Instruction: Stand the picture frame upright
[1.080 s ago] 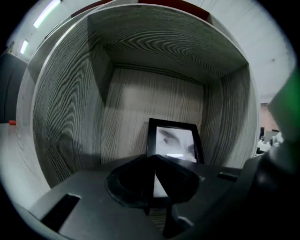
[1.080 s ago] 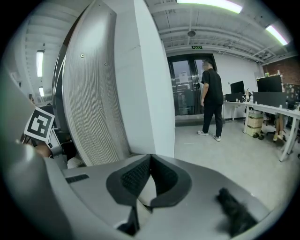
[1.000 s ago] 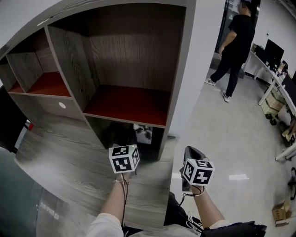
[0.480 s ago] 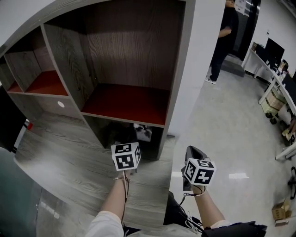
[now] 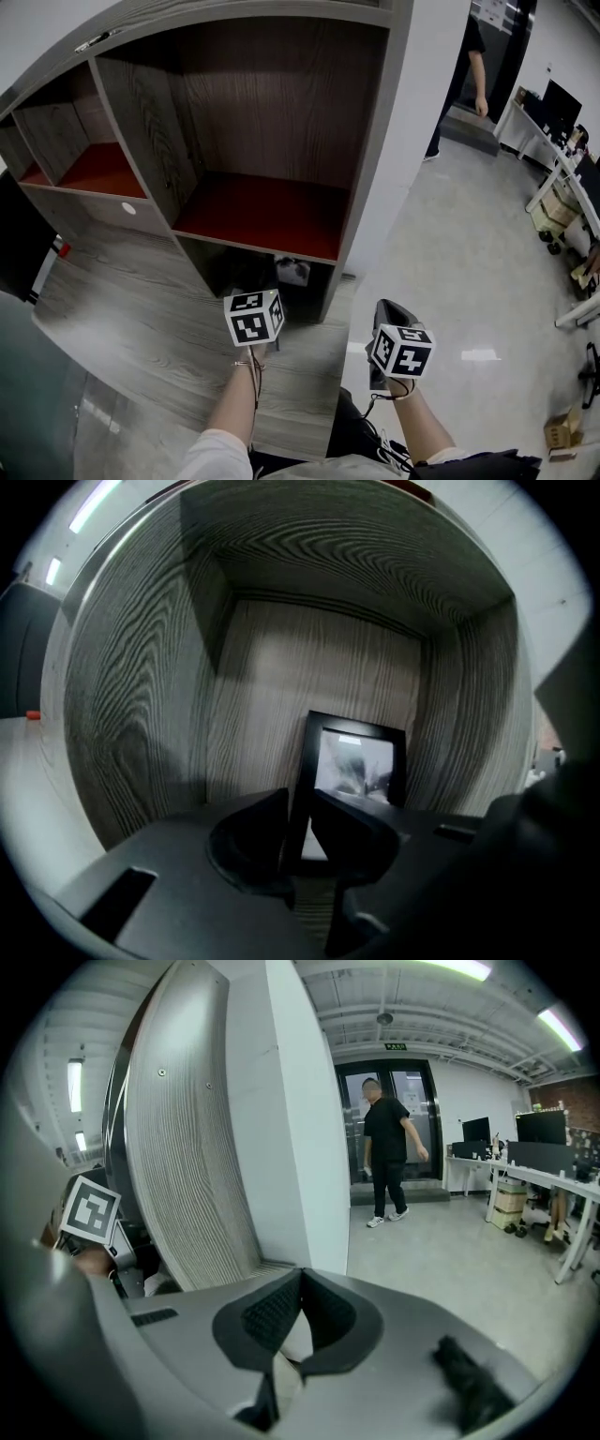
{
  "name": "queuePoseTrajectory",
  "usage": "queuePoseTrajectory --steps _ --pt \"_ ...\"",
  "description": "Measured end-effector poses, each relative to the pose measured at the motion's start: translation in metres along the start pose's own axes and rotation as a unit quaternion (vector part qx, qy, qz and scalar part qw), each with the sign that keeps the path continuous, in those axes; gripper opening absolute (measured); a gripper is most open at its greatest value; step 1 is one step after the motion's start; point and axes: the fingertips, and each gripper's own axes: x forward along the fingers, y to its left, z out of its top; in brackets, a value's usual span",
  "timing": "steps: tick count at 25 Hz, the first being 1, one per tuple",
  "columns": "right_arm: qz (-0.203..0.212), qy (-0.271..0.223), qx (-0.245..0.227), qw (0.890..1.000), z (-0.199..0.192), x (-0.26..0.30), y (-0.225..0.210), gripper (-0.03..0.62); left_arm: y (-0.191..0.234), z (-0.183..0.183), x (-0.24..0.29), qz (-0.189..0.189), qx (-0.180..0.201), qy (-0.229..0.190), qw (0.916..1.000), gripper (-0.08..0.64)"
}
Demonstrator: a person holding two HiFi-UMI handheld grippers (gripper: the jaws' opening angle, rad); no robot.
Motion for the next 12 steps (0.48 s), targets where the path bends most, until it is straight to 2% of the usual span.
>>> queuePoseTrajectory --steps 6,12 --pt "-0.001 0.023 -0.010 1.000 0.013 -0.029 0.011 0.031 0.013 -0.011 -0.032 0.017 -0.061 0.041 0.9972 0.072" --pt "0.000 0.039 -0.013 0.999 0.048 -0.077 0.031 0.031 0.016 0.002 -0.101 0.026 -0.129 0.064 0.9892 0.072"
